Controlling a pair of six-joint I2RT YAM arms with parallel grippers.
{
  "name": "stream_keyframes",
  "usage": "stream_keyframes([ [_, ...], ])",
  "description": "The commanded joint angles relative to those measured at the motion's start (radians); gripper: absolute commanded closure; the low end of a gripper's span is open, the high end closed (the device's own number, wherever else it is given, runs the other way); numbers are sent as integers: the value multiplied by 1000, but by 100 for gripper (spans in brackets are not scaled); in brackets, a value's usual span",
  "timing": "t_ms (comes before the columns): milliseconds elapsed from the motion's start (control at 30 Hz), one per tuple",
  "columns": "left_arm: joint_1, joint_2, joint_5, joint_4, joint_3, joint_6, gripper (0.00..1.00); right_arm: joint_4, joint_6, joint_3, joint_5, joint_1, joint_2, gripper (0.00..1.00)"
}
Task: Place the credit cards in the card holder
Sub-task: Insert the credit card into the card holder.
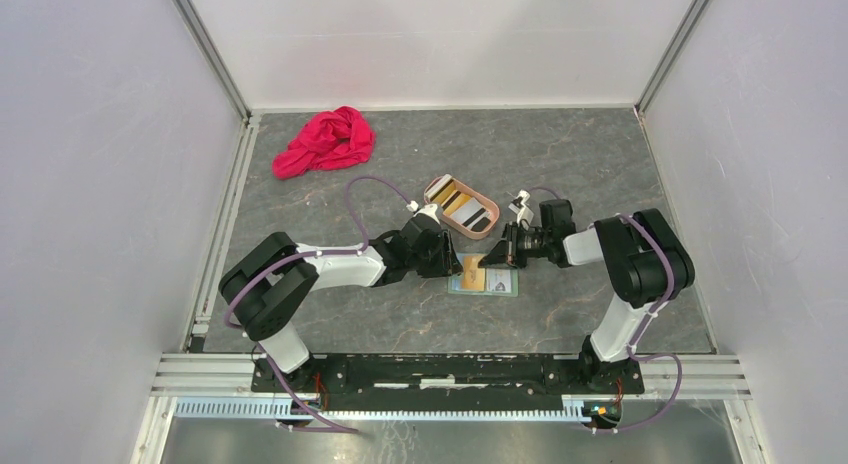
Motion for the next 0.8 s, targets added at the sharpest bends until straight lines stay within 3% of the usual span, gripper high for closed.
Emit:
stream_keyframes([
  [0, -7, 5, 45, 26, 0, 54, 50, -11, -34, 13, 5, 22, 23, 94],
  [300, -2, -37, 41, 77, -45, 42, 50, -74, -114, 52, -16, 14, -8, 68],
  [767, 3, -56, 44, 100, -66, 39, 49, -184, -227, 65, 20, 8, -72, 52],
])
